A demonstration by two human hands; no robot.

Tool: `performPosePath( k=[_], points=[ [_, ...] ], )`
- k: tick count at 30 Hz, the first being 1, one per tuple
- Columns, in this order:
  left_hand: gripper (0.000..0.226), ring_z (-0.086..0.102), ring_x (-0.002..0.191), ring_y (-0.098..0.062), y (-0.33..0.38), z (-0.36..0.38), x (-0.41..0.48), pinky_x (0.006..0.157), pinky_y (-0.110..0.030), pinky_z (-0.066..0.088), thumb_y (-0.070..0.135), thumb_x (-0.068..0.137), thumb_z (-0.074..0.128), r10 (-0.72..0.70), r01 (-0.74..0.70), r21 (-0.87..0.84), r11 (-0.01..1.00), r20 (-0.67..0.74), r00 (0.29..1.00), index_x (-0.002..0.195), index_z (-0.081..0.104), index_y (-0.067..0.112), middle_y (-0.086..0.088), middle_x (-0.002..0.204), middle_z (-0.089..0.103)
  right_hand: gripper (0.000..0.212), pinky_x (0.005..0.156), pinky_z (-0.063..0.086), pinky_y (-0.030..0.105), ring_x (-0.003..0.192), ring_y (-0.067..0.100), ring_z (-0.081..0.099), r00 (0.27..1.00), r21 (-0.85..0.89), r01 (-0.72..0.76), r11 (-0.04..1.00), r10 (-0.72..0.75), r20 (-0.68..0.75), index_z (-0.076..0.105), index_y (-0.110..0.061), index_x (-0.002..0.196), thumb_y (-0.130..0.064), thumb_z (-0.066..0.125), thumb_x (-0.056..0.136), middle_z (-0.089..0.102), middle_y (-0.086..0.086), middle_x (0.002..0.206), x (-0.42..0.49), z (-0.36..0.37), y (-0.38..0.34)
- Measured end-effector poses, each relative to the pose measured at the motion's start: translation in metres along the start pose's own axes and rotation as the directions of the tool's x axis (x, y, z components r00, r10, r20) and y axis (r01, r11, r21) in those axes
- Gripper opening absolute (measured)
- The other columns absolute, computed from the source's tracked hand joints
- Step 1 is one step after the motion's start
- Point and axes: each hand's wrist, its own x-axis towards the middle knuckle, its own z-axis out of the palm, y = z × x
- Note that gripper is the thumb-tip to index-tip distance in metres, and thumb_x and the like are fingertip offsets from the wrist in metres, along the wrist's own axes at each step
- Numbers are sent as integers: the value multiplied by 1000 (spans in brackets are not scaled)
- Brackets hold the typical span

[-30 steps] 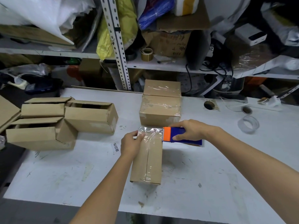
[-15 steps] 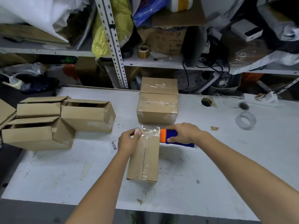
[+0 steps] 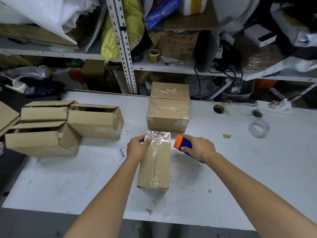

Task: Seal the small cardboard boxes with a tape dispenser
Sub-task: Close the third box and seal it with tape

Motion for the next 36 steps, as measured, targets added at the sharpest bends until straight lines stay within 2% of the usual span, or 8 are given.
performPosePath(
  k=[5, 8, 17, 22, 25, 30, 33, 36],
  points=[
    [25, 59, 82, -16, 3, -1, -5, 68, -28, 44, 46, 94, 59, -28, 28, -10, 1000, 2, 1000, 103, 74, 29, 3, 89, 70, 56, 66, 47, 31, 97, 27, 63, 995, -31, -92, 995, 91, -34, 27, -40, 148, -52, 49, 98, 67, 3, 113, -7, 25, 13],
    [29, 61, 93, -13, 2, -2, -9, 80, -32, 50, 47, 96, 53, -8, 11, -44, 999, 57, 998, 114, 70, 32, 4, 101, 71, 57, 61, 43, 31, 86, 25, 61, 994, -38, -101, 994, 100, -43, 25, -42, 147, -51, 50, 97, 66, 2, 104, -15, 50, 12],
    [24, 63, 97, -14, -5, -2, -20, 82, -33, 51, 32, 93, 61, 45, -37, -110, 993, 66, 997, 116, 67, 31, 7, 103, 69, 81, 78, 47, 29, 107, 27, 58, 996, 164, 30, 986, -42, 75, -8, -49, 152, -24, 47, 98, 45, 9, 138, -37, 102, 2],
    [17, 61, 96, -4, 7, -18, -34, 76, -25, 49, 28, 94, 58, 71, -64, -142, 988, 44, 997, 108, 67, 29, 17, 101, 68, 71, 73, 50, 30, 100, 25, 62, 996, 41, -3, 999, 0, 89, -1, -42, 155, -33, 44, 101, 59, 7, 127, -41, 74, -8],
    [18, 61, 103, -5, 21, -30, -43, 80, -28, 51, 30, 95, 57, 116, -109, -170, 979, 33, 993, 110, 67, 31, 18, 108, 68, 53, 79, 51, 34, 105, 27, 63, 994, -39, -80, 996, 77, -71, 26, -34, 154, -44, 37, 103, 66, 5, 123, -46, 26, -22],
    [24, 63, 104, -4, 60, -41, -61, 87, -31, 54, 27, 94, 62, 225, -218, -263, 940, -4, 974, 104, 60, 49, 28, 105, 65, 54, 106, 41, 40, 128, 21, 51, 984, 664, 95, 741, 30, -175, 50, -28, 141, -60, 33, 100, 56, -4, 140, -55, -51, -79],
    [33, 61, 107, -5, 82, -45, -73, 84, -27, 54, 26, 93, 66, 247, -245, -333, 911, -39, 968, 116, 51, 44, 21, 114, 62, 39, 93, 51, 45, 113, 22, 59, 960, 642, 153, 751, 43, -278, 51, -28, 120, -58, 35, 100, 62, -4, 118, -55, -73, -108],
    [47, 58, 103, 1, 97, -57, -76, 79, -21, 53, 30, 89, 72, 270, -280, -333, 900, -78, 960, 131, 52, 36, 14, 121, 59, 42, 96, 49, 44, 117, 27, 58, 916, 600, 180, 779, 89, -390, 51, -22, 135, -46, 41, 103, 63, 2, 125, -57, -89, -112]
  ],
)
